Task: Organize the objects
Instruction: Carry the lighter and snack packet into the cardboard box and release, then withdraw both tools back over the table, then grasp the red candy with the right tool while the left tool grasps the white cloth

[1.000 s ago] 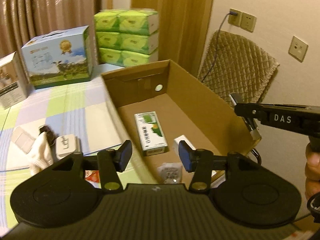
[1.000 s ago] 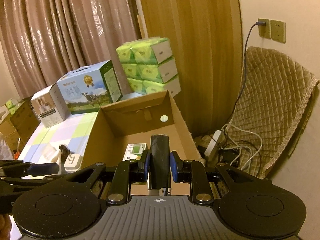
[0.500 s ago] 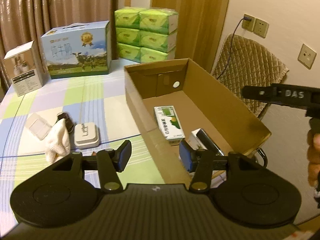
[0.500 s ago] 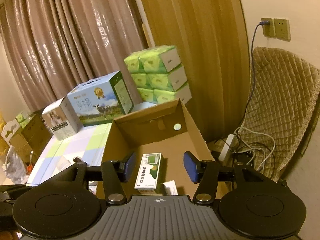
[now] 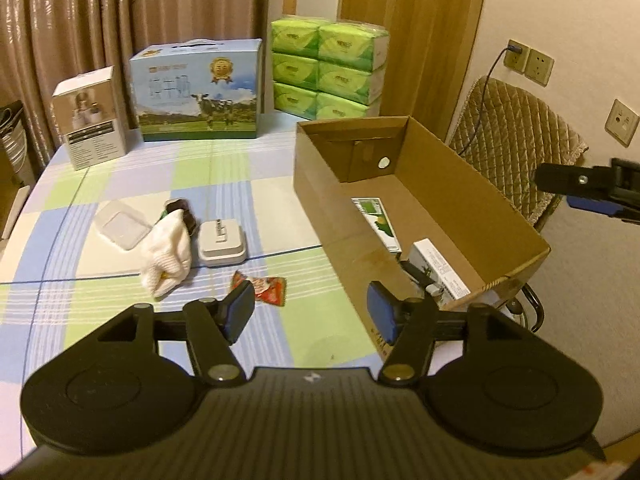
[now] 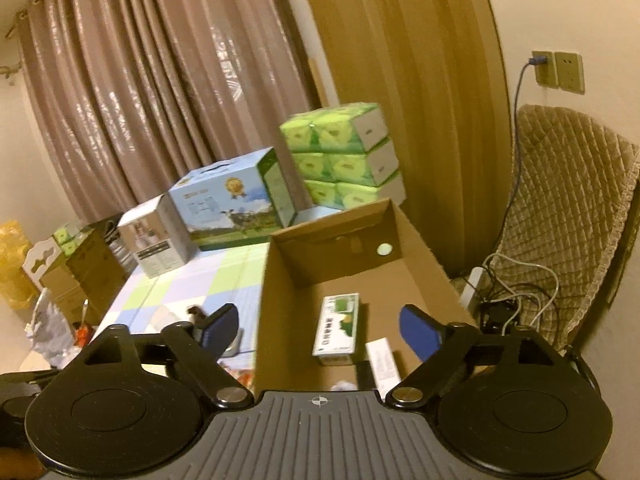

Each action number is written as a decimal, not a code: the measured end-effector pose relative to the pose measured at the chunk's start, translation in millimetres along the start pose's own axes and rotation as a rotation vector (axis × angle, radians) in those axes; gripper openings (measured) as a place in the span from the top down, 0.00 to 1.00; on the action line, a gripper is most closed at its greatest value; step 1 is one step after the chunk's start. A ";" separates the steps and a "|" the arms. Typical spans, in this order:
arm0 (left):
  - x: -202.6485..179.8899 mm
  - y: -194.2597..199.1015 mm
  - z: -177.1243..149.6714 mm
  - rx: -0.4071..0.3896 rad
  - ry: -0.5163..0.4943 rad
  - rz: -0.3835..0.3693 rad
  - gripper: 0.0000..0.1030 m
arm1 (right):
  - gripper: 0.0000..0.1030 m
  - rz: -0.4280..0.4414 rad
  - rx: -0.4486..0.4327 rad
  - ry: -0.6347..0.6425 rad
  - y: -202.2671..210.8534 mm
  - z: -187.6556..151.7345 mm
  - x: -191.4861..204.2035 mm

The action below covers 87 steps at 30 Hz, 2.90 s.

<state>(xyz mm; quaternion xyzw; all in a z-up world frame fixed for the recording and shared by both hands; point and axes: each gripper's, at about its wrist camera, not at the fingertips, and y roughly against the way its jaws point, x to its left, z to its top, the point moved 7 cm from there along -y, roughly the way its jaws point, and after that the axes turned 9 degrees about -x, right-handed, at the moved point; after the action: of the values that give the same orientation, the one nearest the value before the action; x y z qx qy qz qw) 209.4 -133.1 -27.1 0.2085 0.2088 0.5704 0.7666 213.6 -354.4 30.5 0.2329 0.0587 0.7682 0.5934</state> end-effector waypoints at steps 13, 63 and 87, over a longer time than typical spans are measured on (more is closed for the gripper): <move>60.3 55.3 -23.0 -0.015 0.048 0.108 0.19 | 0.02 0.081 0.028 0.036 22.2 -23.2 63.8; 187.8 22.8 -56.8 0.027 0.095 0.210 0.01 | 0.14 0.237 0.203 0.353 -86.4 -143.6 172.0; 206.1 -121.7 -71.1 0.073 0.043 0.097 0.02 | 0.35 0.121 0.348 0.578 -259.4 -204.4 134.7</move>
<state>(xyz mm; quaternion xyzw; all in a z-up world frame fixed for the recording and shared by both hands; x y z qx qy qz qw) 319.5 38.9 -170.6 0.2340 0.2357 0.6033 0.7251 330.3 -114.9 -206.6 0.1063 0.3407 0.8147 0.4569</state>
